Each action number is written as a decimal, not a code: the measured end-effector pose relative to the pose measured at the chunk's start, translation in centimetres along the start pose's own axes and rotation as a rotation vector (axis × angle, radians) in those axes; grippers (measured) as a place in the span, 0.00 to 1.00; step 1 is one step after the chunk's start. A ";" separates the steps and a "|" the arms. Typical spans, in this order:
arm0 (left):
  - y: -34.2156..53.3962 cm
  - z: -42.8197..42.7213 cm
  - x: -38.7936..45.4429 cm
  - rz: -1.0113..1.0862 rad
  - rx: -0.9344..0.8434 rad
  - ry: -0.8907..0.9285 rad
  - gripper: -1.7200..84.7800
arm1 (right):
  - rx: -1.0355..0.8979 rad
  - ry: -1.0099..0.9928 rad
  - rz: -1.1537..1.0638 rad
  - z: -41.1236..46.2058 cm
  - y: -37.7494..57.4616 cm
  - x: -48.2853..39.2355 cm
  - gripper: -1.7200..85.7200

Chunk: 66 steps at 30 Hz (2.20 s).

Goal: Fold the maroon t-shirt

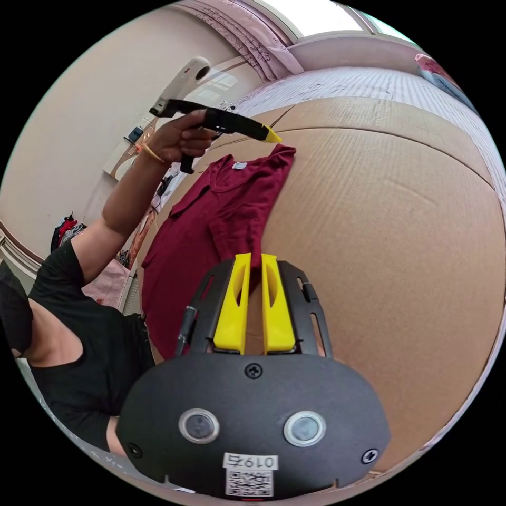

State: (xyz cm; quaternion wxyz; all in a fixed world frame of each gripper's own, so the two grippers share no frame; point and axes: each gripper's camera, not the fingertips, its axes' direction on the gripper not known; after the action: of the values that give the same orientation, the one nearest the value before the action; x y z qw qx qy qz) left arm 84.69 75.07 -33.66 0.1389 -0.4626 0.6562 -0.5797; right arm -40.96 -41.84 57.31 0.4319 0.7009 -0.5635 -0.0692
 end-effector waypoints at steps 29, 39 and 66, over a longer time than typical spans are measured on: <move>-17.5 6.7 5.5 0.117 -0.259 -0.223 0.04 | 0.024 -0.040 0.020 0.4 6.1 3.0 0.05; -19.8 7.3 1.8 0.057 -0.220 -0.077 0.03 | 0.033 -0.056 0.020 0.3 7.1 3.7 0.05; -16.5 5.9 -5.2 0.016 -0.192 0.165 0.09 | 0.051 -0.093 0.041 0.0 8.4 4.3 0.04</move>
State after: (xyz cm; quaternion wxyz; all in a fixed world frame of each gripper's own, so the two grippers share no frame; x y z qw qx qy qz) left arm 99.11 76.99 -22.55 0.0441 -0.4194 0.7216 -0.5490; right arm -45.53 -45.41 64.74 0.3886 0.6960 -0.5986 -0.0787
